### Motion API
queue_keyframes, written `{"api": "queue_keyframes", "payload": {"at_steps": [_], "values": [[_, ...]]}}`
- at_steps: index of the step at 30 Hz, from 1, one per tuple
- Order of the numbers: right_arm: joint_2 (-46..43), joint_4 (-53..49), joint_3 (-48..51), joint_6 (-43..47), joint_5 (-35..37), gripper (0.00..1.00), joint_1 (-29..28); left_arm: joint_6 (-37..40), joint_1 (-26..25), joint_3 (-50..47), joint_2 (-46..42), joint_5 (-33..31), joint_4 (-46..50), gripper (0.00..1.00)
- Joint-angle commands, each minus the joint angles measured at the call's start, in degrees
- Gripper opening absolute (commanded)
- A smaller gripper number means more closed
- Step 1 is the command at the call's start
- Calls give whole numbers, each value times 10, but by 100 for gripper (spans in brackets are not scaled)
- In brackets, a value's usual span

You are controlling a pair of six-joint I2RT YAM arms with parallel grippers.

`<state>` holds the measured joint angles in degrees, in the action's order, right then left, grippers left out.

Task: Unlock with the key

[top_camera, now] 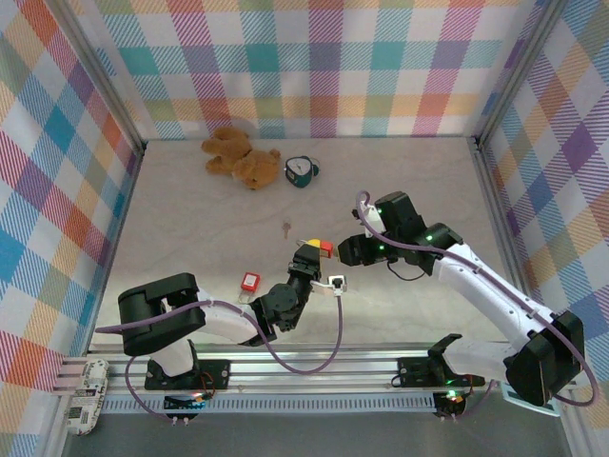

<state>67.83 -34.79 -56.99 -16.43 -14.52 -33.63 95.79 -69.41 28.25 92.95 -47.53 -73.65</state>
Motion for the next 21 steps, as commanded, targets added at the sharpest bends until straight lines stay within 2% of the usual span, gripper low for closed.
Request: {"api": "queue_keyframes", "payload": {"at_steps": [1,21], "values": [[8,-8,-15,-2,17,47,-2,4,-9,-6,-14,-3,-36,24],[41,-20,-27,-32,35,47,1,15,-15,-5,-19,-5,-36,24]]}}
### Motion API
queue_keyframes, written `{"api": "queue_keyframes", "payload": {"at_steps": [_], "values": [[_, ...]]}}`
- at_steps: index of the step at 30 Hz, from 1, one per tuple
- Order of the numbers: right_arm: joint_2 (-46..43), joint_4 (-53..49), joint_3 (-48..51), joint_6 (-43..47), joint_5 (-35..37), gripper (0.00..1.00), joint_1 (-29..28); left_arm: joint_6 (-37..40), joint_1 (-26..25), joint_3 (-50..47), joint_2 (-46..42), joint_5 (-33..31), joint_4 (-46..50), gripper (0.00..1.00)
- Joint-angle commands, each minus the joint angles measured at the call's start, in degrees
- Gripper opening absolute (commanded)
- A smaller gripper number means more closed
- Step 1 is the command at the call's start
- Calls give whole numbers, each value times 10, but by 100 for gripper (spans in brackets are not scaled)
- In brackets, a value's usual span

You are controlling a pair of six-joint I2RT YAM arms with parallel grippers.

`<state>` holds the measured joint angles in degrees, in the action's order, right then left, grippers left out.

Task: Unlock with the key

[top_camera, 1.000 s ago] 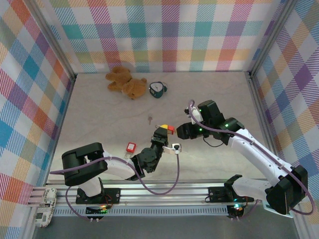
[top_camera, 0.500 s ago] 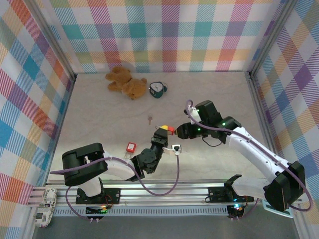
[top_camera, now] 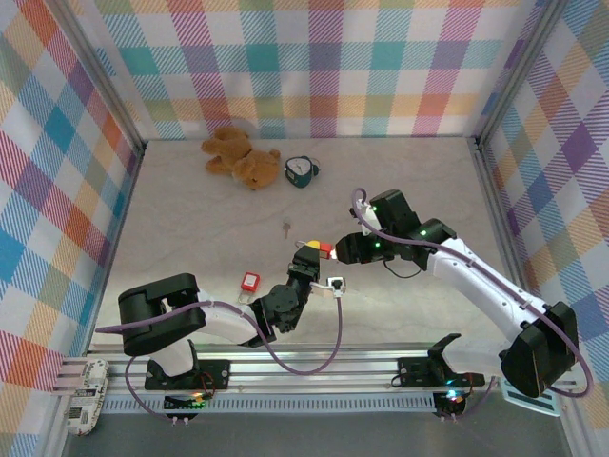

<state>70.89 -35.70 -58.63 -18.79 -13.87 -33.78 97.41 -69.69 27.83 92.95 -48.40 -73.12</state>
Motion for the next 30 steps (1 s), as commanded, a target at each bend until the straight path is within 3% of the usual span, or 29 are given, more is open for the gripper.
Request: {"api": "queue_keyframes", "payload": {"at_steps": [1,10,21,25,28,30], "values": [[13,-13,-13,-10,29,47,3,-1,-13,-1,-19,4,-41,24],[21,-17,-34,-38,2,49,10,-2,-14,2,-11,3,-41,24],[20,-30,-32,-33,19,48,11,-2,-14,3,-12,2,-41,24],[-8,-32,-38,-59,14,53,24,-5,-14,7,-1,-4,-42,24],[-51,43,10,-144,-64,65,61,-3,-13,23,15,-11,-44,24],[-73,167,79,-242,-181,70,95,-4,-12,40,31,-16,-45,24]]}}
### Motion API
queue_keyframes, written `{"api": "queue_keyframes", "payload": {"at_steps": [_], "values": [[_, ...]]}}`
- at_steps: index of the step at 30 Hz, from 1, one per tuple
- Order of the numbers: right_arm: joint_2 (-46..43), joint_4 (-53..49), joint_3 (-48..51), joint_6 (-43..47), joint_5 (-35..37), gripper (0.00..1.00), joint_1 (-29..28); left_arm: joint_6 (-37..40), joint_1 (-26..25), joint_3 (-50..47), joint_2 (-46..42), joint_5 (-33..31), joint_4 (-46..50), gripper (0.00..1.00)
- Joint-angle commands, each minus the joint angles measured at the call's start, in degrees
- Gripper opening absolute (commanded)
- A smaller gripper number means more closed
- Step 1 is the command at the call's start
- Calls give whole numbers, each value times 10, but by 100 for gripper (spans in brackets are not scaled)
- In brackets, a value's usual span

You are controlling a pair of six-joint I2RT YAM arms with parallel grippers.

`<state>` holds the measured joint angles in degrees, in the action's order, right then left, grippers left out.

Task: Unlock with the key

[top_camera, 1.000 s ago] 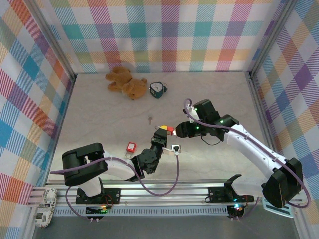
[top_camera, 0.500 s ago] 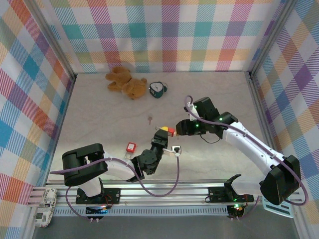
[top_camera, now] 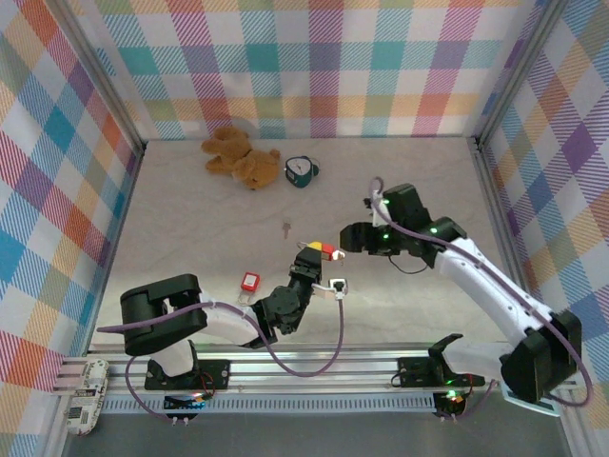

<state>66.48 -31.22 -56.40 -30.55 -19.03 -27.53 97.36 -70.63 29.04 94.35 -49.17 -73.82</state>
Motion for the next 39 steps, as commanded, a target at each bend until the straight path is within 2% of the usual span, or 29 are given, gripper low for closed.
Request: {"api": "queue_keyframes", "payload": {"at_steps": [1,3,7,13,18,23,30,35,39], "values": [[-34,181,86,-174,-166,70,45,-3,-2,35,24,-9,-40,24],[-40,281,137,-263,-202,73,55,-5,0,52,36,-13,-41,24],[-29,411,190,-362,-247,74,56,-10,1,71,47,-6,-40,24],[-27,449,212,-393,-252,73,56,-16,1,91,63,-2,-40,24],[-27,478,232,-417,-243,61,54,-20,1,101,67,-11,-40,23],[-32,476,237,-418,-233,57,55,-25,-1,111,70,-16,-40,23],[-24,530,249,-457,-219,42,55,-29,-4,124,82,-27,-40,23],[-21,551,250,-471,-228,40,54,-33,-8,129,91,-29,-40,23],[-22,551,250,-469,-227,44,54,-39,-11,132,91,-23,-40,24]]}}
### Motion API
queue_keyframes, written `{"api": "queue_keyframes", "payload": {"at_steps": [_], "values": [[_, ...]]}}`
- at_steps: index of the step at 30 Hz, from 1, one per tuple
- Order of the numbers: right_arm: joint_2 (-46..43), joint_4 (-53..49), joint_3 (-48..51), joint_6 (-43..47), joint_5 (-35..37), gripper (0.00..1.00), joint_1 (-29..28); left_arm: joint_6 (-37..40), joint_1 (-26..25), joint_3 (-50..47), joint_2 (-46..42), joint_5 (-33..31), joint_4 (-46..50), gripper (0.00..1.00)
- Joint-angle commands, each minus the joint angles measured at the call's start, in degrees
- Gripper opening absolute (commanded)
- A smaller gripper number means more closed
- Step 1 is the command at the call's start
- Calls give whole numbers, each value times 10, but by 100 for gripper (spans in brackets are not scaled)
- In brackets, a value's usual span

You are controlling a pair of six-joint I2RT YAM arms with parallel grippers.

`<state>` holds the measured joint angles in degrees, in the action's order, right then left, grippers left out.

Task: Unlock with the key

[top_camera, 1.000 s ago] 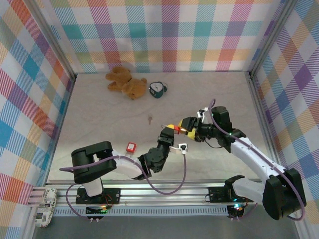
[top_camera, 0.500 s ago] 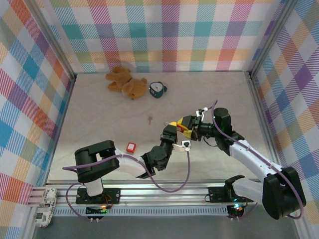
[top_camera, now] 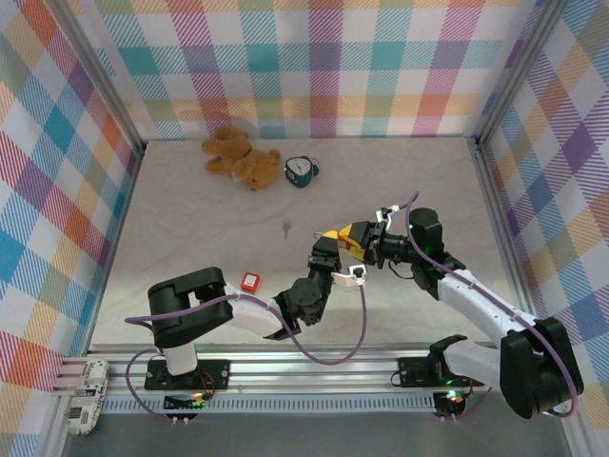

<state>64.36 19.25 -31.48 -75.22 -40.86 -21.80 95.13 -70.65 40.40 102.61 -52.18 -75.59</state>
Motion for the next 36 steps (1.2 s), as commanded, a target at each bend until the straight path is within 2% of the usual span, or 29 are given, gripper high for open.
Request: {"api": "queue_keyframes", "payload": {"at_steps": [1,3,7,15,21,24,27,30,31,34,36], "values": [[1,49,0,-23,-10,43,-3,-18,-12,19,8,7,-22,24],[2,59,-2,-26,-12,36,-3,-19,-12,20,11,7,-22,26],[-9,27,-13,-11,-6,31,-3,-25,-12,16,7,1,-22,35],[-31,-53,-33,41,11,29,8,-49,-12,-21,-27,-6,-19,71],[-35,-73,-41,60,14,29,13,-72,-13,-41,-61,-10,-14,84],[-37,-86,-45,74,11,28,20,-95,-13,-57,-95,-8,3,86],[-43,-121,-57,102,7,28,32,-164,-12,-77,-162,7,109,86],[-54,-168,-71,140,2,26,47,-281,0,-74,-253,43,311,88],[-58,-190,-77,156,8,26,50,-308,6,-73,-279,59,352,88],[-74,-233,-84,192,12,26,57,-378,32,-68,-359,131,447,87],[-79,-253,-89,216,10,26,61,-474,71,-13,-401,221,637,86]]}}
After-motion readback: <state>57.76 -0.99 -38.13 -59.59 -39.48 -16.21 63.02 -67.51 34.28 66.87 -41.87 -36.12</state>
